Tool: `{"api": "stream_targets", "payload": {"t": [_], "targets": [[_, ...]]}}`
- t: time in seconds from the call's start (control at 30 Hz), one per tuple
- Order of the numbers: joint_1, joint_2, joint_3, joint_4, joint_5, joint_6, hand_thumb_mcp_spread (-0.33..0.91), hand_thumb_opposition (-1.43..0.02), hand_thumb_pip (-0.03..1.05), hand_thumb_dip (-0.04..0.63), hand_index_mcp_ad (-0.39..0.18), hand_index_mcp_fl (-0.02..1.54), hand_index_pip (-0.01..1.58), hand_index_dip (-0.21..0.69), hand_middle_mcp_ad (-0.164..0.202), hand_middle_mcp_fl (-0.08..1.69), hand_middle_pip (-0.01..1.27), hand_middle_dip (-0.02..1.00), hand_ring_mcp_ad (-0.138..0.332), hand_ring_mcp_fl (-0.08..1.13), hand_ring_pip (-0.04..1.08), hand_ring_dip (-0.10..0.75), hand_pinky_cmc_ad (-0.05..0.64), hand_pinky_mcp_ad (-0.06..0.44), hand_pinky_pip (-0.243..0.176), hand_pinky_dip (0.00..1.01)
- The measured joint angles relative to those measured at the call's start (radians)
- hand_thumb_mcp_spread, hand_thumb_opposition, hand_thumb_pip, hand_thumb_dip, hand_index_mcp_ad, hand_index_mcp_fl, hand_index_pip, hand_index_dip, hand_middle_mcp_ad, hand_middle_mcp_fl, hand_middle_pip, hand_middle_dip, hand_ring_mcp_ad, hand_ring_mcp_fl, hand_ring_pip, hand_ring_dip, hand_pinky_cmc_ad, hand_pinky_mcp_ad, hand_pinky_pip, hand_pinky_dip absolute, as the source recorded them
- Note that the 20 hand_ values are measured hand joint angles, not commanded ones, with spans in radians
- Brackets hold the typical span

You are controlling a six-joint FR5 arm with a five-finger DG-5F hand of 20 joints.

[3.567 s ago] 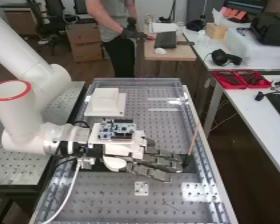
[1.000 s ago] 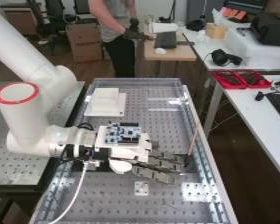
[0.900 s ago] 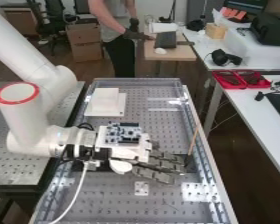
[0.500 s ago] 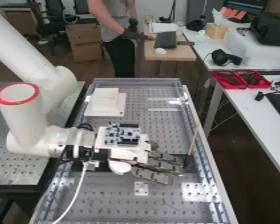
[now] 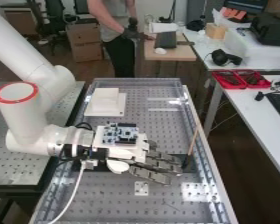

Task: Grab the pcb board and place it in the clear container

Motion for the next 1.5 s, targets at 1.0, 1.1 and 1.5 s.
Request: {"api": "stream_targets", "payload": {"t": [1.0, 1.1, 1.5], "targets": [[-0.004, 0.016, -0.027, 0.004, 0.013, 0.007, 0.66, -0.82, 0.45, 0.243, -0.222, 0.24, 1.50, 0.159, 0.061, 0.04, 0.14, 0.15, 0.093, 0.01, 0.10, 0.044, 0.312, 0.147, -0.059, 0.19], [-0.004, 0.017, -0.028, 0.007, 0.015, 0.009, 0.66, -0.82, 0.45, 0.243, -0.222, 0.24, 1.50, 0.159, 0.061, 0.04, 0.14, 0.15, 0.093, 0.01, 0.10, 0.044, 0.312, 0.147, -0.059, 0.19], [0.001, 0.016, -0.023, 0.012, 0.014, 0.016, 0.62, -0.84, 0.44, 0.237, -0.222, 0.21, 1.47, 0.166, 0.059, 0.04, 0.14, 0.15, 0.096, 0.01, 0.10, 0.044, 0.312, 0.147, -0.059, 0.19]]}}
